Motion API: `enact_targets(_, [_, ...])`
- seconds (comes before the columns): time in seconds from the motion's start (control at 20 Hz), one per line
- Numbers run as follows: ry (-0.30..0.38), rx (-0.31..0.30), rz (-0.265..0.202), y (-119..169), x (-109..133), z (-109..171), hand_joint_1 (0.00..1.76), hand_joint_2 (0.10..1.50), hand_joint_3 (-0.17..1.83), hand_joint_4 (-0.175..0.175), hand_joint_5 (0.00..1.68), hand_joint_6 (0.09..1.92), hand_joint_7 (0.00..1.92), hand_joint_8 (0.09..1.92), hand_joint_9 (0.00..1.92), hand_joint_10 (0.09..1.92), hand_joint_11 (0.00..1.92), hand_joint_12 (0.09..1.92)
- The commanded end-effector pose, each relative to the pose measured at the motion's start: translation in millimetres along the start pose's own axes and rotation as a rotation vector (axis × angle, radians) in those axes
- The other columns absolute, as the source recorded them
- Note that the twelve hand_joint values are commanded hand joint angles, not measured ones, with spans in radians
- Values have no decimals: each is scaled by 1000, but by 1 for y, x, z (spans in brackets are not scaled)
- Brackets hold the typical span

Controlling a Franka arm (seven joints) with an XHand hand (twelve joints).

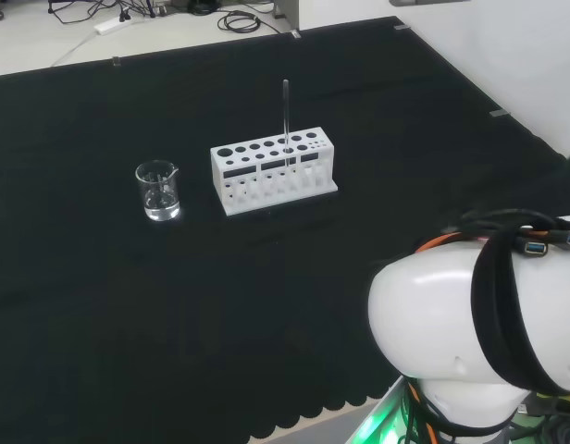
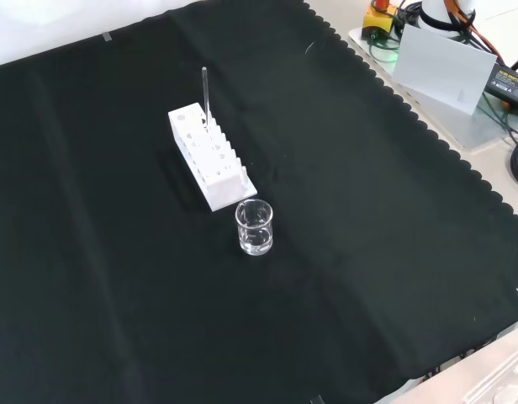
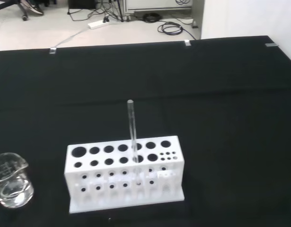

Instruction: Take the glass rod from the white test tube rack.

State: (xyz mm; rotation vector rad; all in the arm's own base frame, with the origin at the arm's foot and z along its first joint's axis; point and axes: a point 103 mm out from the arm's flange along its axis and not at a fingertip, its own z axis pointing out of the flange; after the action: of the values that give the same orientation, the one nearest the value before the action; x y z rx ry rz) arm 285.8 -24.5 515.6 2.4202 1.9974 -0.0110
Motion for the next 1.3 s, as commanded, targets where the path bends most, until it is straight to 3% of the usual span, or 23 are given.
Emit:
enact_targets(0.05, [-3, -17, 43, 29, -17, 1, 646, 841, 508, -124, 142, 87, 0, 717, 35, 865, 0, 1279])
enact_targets(0.25, [7, -9, 44, 47, -18, 10, 645, 840, 520, -128, 153, 87, 0, 778, 114, 870, 61, 1415])
enact_targets(0.8, [11, 68, 22, 98, -20, 56, 645, 836, 537, -133, 173, 87, 47, 869, 224, 872, 144, 1409])
enact_targets(1.3, [-4, 101, -13, 122, -8, 89, 650, 836, 549, -140, 204, 87, 107, 886, 378, 838, 275, 1368])
